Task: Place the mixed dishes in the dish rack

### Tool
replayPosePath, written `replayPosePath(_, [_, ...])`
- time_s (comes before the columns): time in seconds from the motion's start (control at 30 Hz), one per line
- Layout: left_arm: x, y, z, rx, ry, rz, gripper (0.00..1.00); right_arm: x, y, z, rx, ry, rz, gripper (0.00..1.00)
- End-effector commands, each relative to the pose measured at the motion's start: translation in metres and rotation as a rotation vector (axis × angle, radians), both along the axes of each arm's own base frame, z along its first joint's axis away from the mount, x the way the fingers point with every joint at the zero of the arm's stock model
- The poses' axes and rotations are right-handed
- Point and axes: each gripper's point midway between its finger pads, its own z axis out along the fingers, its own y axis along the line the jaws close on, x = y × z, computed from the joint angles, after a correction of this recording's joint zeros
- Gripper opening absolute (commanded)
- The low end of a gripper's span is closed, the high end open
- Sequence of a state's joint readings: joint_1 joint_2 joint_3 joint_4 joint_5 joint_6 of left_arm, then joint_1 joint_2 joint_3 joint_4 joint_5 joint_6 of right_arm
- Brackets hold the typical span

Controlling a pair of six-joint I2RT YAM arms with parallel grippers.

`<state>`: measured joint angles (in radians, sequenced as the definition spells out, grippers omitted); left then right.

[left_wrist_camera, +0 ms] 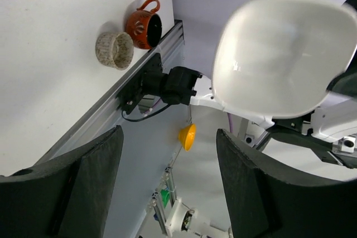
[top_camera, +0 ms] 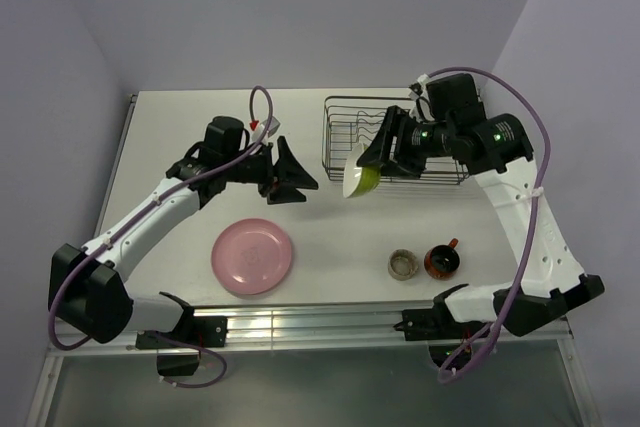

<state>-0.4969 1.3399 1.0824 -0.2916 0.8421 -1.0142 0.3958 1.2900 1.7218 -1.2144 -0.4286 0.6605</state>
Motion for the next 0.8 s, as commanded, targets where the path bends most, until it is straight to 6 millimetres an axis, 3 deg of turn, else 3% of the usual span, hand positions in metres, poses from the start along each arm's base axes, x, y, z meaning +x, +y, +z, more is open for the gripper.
replayPosePath(0.0, [-0.002,0.007,0.007,0.025,-0.057,0.005,0.73,0.026,-0.019,0.008,-0.055,-0.066,-0.072,0.0])
replayPosePath(0.3, [-0.002,0.017,-0.002,0.11,-0.082,0.027,0.72,0.094,-0.087,-0.001,-0.274,-0.079,-0.271,0.0])
replayPosePath(0.33, [-0.003,0.017,-0.004,0.115,-0.077,0.025,0.72,0.105,-0.091,-0.011,-0.309,-0.055,-0.27,0.0])
replayPosePath(0.4, [-0.004,0.018,-0.007,0.12,-0.081,0.021,0.72,0.116,-0.099,-0.01,-0.351,-0.058,-0.292,0.0])
replayPosePath(0.53, [-0.007,0.018,-0.013,0.111,-0.074,0.016,0.72,0.145,-0.119,-0.032,-0.484,-0.016,-0.33,0.0])
replayPosePath(0.77, [-0.008,0.018,-0.016,0.109,-0.073,0.008,0.72,0.171,-0.146,-0.065,-0.661,0.041,-0.374,0.0])
